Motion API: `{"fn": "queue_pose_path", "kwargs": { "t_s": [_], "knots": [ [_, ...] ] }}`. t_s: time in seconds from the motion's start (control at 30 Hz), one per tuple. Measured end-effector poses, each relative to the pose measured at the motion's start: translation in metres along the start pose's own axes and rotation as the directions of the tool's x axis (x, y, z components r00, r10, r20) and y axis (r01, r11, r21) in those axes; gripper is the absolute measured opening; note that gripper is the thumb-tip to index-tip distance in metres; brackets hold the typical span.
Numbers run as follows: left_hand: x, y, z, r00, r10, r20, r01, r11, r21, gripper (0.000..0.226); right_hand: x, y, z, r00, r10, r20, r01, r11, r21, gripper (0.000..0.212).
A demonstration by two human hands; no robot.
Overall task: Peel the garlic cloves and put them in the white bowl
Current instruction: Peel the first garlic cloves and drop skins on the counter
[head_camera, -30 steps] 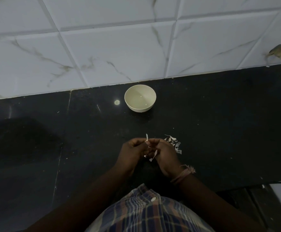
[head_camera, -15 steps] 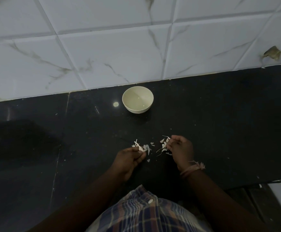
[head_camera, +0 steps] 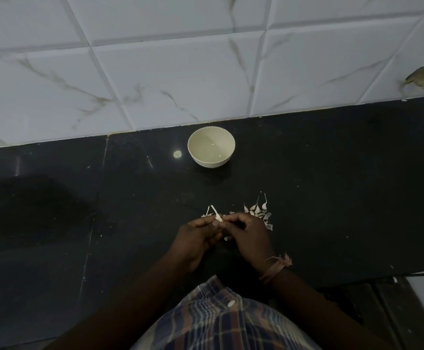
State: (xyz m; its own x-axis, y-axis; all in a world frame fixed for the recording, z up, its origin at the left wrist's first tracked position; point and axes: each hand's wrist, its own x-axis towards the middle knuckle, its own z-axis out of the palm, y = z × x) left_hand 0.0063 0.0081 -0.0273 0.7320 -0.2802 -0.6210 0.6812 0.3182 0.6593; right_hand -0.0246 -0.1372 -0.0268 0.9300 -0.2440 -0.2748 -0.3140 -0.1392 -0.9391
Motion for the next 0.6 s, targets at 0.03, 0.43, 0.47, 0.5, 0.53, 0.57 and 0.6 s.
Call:
{"fn": "queue_pose_path", "kwargs": {
  "t_s": [0.03, 0.43, 0.47, 0.5, 0.53, 0.57, 0.6],
  "knots": [
    [-0.001, 0.000, 0.000, 1.000, 0.005, 0.004, -0.005, 1.000, 0.000, 0.021, 0.000, -0.001, 0.000, 1.000, 0.002, 0.004, -0.002, 1.000, 0.016, 0.007],
    [-0.004, 0.007, -0.001, 0.996, 0.072, -0.044, -0.070, 0.997, 0.025, 0.013, 0.001, -0.018, 0.008, 0.998, 0.055, 0.027, -0.056, 0.996, 0.065, 0.003],
    [-0.004, 0.007, -0.002, 0.995, 0.084, -0.052, -0.083, 0.996, 0.032, 0.013, 0.002, -0.019, 0.008, 0.997, 0.067, 0.035, -0.069, 0.996, 0.053, 0.002],
    [-0.003, 0.007, -0.002, 0.994, 0.095, -0.061, -0.093, 0.995, 0.039, 0.013, 0.003, -0.020, 0.007, 0.996, 0.079, 0.043, -0.081, 0.995, 0.049, 0.001],
    [-0.003, 0.007, -0.002, 0.992, 0.103, -0.067, -0.100, 0.994, 0.045, 0.013, 0.004, -0.020, 0.007, 0.995, 0.090, 0.046, -0.092, 0.995, 0.046, 0.004],
    [-0.003, 0.007, -0.001, 0.992, 0.106, -0.069, -0.103, 0.993, 0.052, 0.013, 0.005, -0.021, 0.008, 0.994, 0.100, 0.047, -0.102, 0.994, 0.043, 0.008],
    [-0.003, 0.008, -0.001, 0.992, 0.105, -0.072, -0.101, 0.993, 0.057, 0.013, 0.006, -0.021, 0.009, 0.993, 0.107, 0.044, -0.108, 0.994, 0.034, 0.012]
  ]
}}
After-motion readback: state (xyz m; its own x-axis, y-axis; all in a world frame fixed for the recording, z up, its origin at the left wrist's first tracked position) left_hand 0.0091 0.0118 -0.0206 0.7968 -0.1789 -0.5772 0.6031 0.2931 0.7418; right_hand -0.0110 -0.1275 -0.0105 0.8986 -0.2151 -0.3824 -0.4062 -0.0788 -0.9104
